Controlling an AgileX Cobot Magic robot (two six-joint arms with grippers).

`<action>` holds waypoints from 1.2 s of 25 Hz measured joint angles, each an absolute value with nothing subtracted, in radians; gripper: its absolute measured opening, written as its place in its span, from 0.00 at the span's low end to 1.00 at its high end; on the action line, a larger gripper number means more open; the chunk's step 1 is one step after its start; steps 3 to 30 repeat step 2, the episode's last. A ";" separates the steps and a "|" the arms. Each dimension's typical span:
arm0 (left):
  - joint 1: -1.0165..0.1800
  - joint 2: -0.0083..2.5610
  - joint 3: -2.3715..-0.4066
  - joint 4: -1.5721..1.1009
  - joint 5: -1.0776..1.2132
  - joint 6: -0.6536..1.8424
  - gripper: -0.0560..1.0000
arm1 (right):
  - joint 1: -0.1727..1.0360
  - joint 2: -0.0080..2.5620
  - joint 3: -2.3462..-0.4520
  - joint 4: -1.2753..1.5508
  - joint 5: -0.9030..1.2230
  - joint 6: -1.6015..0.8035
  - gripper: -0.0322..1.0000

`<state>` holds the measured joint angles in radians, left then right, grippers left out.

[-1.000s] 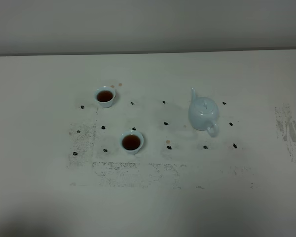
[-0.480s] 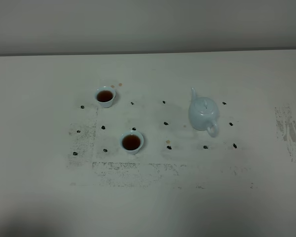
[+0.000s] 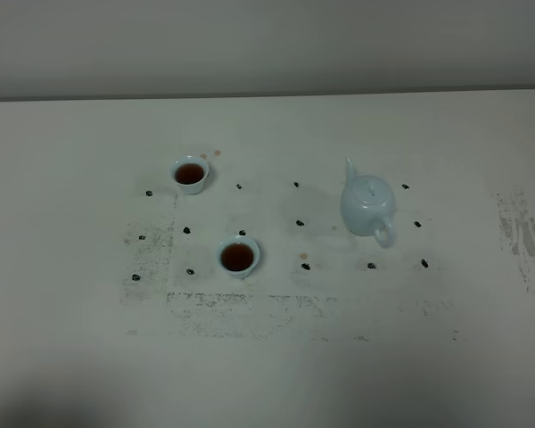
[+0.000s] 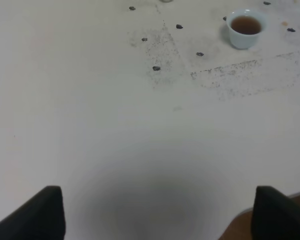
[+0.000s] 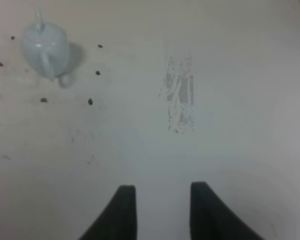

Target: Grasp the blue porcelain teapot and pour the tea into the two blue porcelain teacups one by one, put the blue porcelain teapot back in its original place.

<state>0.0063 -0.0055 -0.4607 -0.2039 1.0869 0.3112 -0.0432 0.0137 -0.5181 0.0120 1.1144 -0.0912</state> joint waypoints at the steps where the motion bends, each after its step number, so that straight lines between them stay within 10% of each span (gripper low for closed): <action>1: 0.006 -0.006 -0.461 -0.204 1.087 0.311 0.74 | -0.043 0.014 -0.518 0.012 1.114 -0.091 0.27; 30: 0.006 -0.006 -0.461 -0.204 1.087 0.311 0.74 | -0.043 0.014 -0.518 0.012 1.114 -0.091 0.27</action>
